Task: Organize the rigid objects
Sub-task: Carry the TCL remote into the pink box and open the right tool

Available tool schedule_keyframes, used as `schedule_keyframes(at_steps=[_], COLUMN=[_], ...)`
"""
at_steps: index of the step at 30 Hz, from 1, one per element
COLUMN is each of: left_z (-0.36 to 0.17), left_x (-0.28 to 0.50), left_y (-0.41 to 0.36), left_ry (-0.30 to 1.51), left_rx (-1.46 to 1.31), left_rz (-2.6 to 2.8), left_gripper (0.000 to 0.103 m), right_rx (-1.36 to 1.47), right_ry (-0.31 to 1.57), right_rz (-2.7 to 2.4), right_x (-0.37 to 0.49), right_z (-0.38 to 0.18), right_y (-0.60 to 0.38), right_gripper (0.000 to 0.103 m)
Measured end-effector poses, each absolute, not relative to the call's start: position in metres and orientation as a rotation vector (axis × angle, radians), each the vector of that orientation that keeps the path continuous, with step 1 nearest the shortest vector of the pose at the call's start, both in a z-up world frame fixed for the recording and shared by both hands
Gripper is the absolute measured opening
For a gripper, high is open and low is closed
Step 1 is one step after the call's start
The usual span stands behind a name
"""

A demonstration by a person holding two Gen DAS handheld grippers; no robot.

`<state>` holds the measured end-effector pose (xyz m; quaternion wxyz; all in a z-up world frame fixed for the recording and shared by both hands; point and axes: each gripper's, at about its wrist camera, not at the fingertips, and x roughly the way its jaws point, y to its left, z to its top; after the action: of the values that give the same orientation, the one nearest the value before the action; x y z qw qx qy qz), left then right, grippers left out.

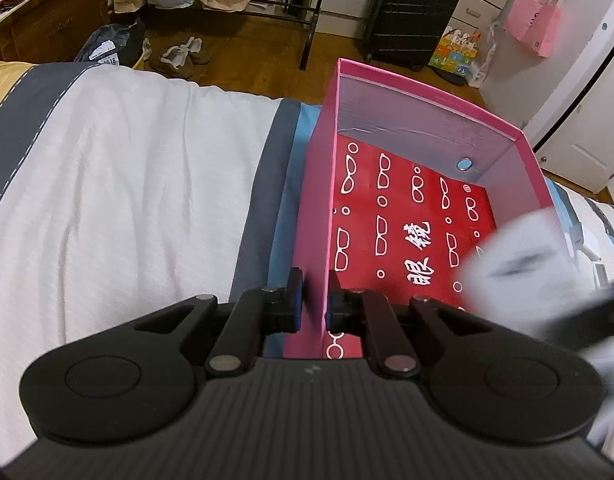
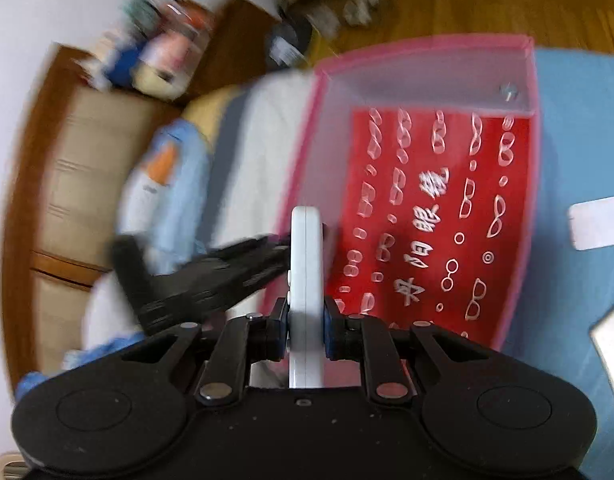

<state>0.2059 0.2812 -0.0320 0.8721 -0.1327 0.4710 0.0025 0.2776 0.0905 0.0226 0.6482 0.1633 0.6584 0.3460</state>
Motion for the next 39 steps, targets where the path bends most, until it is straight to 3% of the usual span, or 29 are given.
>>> schedule_keyframes(at_steps=[5,17,19,20,24,26,28,30,39], left_z=[-0.033,-0.035,-0.034,-0.034,-0.033,-0.034,-0.034,-0.034,-0.034], left_x=[0.207,0.204,0.204,0.204,0.204,0.204,0.204,0.203,0.203], left_y=[0.284,0.286,0.285,0.285,0.284,0.285,0.285,0.285,0.285], left_ry=[0.987,0.98,0.978,0.978,0.976,0.975,0.976,0.976,0.978], left_rx=[-0.301,-0.336,-0.332,-0.331,-0.33,-0.327,-0.326,-0.326,-0.324], left_rz=[-0.004,0.01,0.011,0.012,0.011,0.011,0.011,0.012,0.015], left_gripper=[0.011,0.011,0.011,0.011,0.011,0.011,0.011,0.011,0.011], right_rx=[0.454,0.557,0.544,0.524,0.44,0.407,0.384,0.423,0.411], right_ry=[1.537,1.52,1.515,1.519,1.567,1.559,1.543,1.545,1.608], right_rz=[0.676,0.527,0.498,0.487,0.526,0.543,0.55,0.551,0.637], right_x=[0.297,0.291,0.288,0.288,0.29,0.287,0.281,0.276,0.262], right_z=[-0.033,-0.065,-0.066,-0.066,-0.058,-0.05,-0.046,-0.046,-0.049], right_y=[0.107,0.118,0.121,0.128,0.126,0.123,0.118,0.112,0.116], right_gripper=[0.02,0.02,0.025,0.033,0.04,0.04,0.031,0.03,0.032])
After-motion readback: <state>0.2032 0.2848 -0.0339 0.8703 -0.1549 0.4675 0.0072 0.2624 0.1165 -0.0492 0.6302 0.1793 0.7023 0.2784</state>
